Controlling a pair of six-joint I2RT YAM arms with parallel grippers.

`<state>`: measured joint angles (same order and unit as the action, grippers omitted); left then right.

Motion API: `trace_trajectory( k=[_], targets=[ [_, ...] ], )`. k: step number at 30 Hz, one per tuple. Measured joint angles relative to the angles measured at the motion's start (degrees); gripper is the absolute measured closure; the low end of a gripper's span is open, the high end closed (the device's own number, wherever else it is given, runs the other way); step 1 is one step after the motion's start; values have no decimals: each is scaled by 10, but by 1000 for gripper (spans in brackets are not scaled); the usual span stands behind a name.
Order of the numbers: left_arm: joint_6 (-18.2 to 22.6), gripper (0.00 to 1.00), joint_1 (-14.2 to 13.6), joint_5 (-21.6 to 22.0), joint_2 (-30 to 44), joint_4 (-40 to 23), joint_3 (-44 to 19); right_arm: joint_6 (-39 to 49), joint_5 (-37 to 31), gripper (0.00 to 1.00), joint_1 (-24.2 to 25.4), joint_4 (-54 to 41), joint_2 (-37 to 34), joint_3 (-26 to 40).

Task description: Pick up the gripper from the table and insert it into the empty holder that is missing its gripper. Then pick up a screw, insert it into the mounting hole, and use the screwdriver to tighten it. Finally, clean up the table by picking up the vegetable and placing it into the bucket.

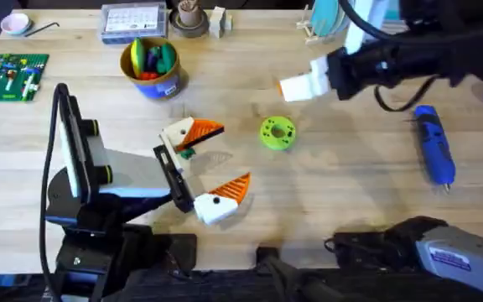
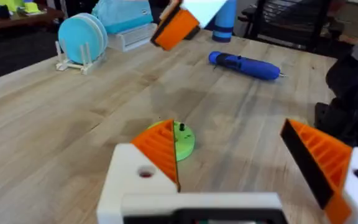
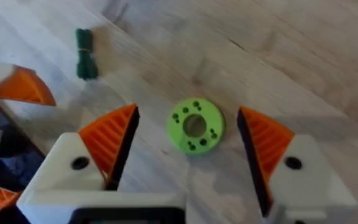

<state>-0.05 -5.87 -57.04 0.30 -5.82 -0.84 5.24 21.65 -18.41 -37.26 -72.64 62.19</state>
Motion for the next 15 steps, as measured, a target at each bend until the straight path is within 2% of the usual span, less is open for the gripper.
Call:
trace_trajectory(
  k=[3,6,15],
  targets=[
    [0,7,0,0,0,0,0,16,-46,8,0,-47,23,0],
    [0,7,0,0,0,0,0,22,-60,8,-2,-71,22,0],
    [0,7,0,0,0,0,0,24,-98,8,-47,-102,-69,-10]
  ],
)
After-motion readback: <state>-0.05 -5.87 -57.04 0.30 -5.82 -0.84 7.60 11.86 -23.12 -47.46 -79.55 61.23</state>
